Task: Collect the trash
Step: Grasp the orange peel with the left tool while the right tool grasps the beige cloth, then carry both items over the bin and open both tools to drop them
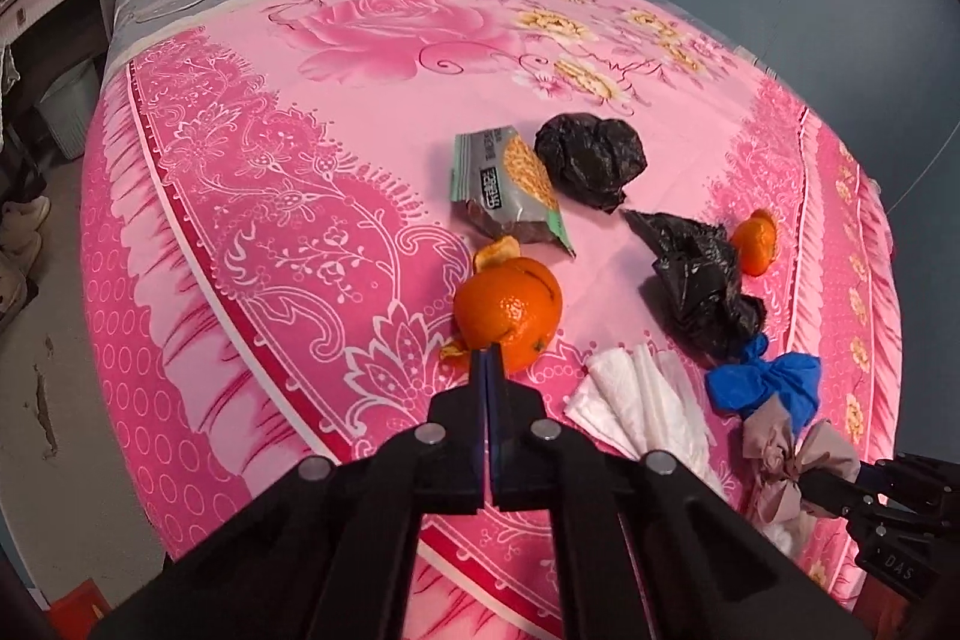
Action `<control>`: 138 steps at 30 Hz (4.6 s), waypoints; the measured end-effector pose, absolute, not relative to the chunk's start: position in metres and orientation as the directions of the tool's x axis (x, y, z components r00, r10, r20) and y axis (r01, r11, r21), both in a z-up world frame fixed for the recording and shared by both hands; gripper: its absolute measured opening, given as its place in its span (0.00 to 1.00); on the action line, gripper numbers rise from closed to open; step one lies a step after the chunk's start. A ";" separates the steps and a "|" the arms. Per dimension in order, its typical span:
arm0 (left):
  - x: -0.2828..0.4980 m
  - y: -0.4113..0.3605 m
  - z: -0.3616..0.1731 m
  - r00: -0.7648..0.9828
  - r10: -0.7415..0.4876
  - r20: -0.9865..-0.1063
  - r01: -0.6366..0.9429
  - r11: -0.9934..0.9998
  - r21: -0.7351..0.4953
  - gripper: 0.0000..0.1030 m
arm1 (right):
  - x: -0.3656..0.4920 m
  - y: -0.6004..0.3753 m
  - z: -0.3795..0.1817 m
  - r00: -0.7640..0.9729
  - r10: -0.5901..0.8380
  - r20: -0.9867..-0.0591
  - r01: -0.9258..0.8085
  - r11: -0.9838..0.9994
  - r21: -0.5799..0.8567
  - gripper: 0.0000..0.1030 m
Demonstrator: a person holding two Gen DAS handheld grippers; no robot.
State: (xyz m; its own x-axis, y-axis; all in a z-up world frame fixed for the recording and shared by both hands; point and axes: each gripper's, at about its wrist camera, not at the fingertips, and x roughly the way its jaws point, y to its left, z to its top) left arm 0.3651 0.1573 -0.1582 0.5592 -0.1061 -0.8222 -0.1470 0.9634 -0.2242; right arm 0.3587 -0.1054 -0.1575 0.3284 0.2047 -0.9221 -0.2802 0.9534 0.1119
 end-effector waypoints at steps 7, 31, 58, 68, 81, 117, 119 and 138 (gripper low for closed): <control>0.352 0.167 -0.144 0.582 -0.111 -0.806 -0.147 0.960 -0.239 0.00 | 0.348 -0.108 -0.134 0.364 0.235 -0.901 -0.285 0.949 0.132 0.22; 0.400 0.119 -0.173 0.537 -0.025 -0.843 -0.043 0.997 -0.056 0.19 | 0.338 -0.111 -0.131 0.338 0.307 -0.889 -0.315 0.928 0.201 0.22; 0.249 0.099 -0.050 0.661 -0.237 -0.712 0.100 0.968 -0.229 0.17 | 0.202 -0.216 -0.018 0.532 0.405 -0.744 -0.255 0.914 0.315 0.22; 0.198 0.027 0.000 0.688 -0.374 -0.622 0.266 0.927 -0.263 0.17 | 0.138 -0.292 0.047 0.715 0.320 -0.622 -0.163 0.941 0.297 0.22; 0.149 -0.052 0.037 0.644 -0.499 -0.579 0.424 0.864 -0.272 0.17 | 0.065 -0.388 0.106 0.865 0.165 -0.474 -0.012 0.951 0.310 0.22; 0.072 -0.245 -0.023 0.214 -0.662 -0.718 0.746 0.586 -0.317 0.18 | -0.007 -0.478 0.102 0.865 -0.077 -0.496 0.207 0.955 0.213 0.26; 0.069 -0.248 -0.025 0.207 -0.659 -0.723 0.751 0.581 -0.314 0.18 | -0.005 -0.478 0.099 0.861 -0.071 -0.504 0.201 0.957 0.209 0.29; 0.069 -0.241 -0.018 0.259 -0.668 -0.698 0.734 0.606 -0.308 0.69 | -0.005 -0.497 0.086 0.860 -0.094 -0.502 0.251 0.934 0.256 0.55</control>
